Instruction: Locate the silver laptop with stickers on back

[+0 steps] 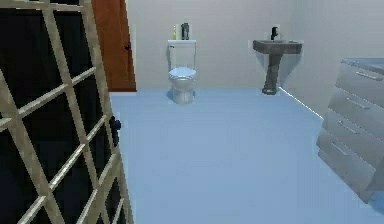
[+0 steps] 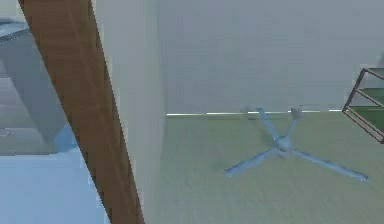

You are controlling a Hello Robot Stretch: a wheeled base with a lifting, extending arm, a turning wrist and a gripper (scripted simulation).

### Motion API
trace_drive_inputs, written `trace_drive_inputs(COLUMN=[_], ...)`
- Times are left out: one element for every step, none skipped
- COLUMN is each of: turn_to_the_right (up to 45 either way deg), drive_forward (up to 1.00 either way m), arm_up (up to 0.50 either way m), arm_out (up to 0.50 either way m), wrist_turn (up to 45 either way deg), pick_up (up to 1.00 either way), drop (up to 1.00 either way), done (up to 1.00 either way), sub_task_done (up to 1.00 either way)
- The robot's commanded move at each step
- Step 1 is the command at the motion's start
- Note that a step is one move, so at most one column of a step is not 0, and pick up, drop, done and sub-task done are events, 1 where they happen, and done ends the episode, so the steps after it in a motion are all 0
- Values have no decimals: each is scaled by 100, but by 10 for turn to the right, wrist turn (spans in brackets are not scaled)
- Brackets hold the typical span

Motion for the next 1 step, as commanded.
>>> trace_drive_inputs(turn_to_the_right=[0], drive_forward=[100], arm_up=[0], arm_out=[0], wrist_turn=[0], pick_up=[0], drop=[0], done=[0], sub_task_done=[0])
